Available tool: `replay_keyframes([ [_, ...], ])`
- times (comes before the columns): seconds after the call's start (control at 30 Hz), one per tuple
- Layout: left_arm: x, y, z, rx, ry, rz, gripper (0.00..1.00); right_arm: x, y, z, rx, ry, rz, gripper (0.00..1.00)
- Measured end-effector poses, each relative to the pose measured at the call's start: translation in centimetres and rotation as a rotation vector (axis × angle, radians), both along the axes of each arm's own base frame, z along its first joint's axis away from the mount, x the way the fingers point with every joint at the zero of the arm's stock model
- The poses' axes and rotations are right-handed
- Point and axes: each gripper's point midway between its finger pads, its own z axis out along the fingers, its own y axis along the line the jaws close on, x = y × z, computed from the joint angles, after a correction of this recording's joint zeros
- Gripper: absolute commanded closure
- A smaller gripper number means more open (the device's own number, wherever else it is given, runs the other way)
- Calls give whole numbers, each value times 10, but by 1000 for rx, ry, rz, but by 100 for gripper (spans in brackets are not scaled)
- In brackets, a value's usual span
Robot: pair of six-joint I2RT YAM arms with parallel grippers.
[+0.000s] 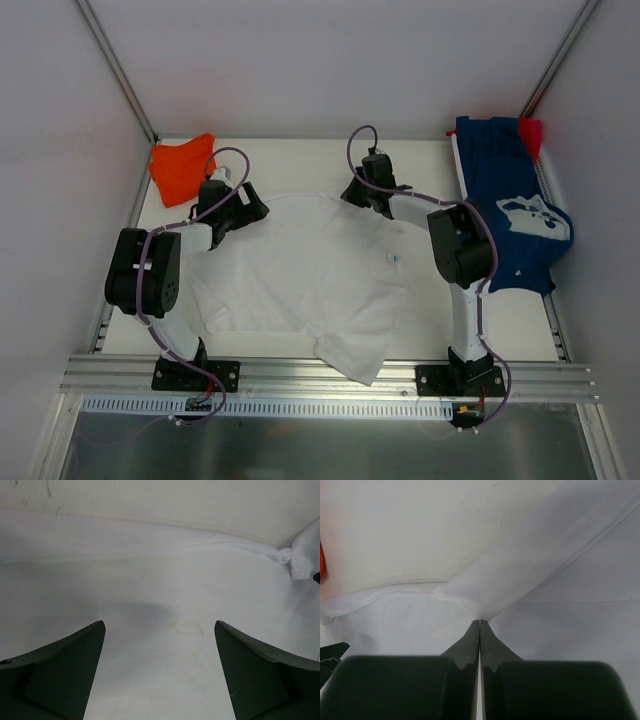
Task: Fold and stack the t-shirts
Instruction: Flatten out the tshirt
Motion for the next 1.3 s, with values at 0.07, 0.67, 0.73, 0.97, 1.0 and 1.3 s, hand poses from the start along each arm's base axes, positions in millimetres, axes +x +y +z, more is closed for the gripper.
replay_keyframes([
  [0.07,0,0,0,0,0,0,7,1,1,1,1,-3,0,100],
  [0.67,0,0,1,-1,-6,0,7,4,-2,-9,-6,-5,-18,99],
  [0.73,0,0,1,-1,-5,0,7,1,-4,-14,-12,3,-19,100],
  [0.97,0,0,1,0,-5,0,7,-4,-9,-23,-22,20,-25,100],
  [1.0,0,0,1,0,-5,0,7,-3,-9,-23,-21,18,-26,100],
  [1.3,0,0,1,0,-8,0,7,25,-4,-14,-6,-7,-36,100],
])
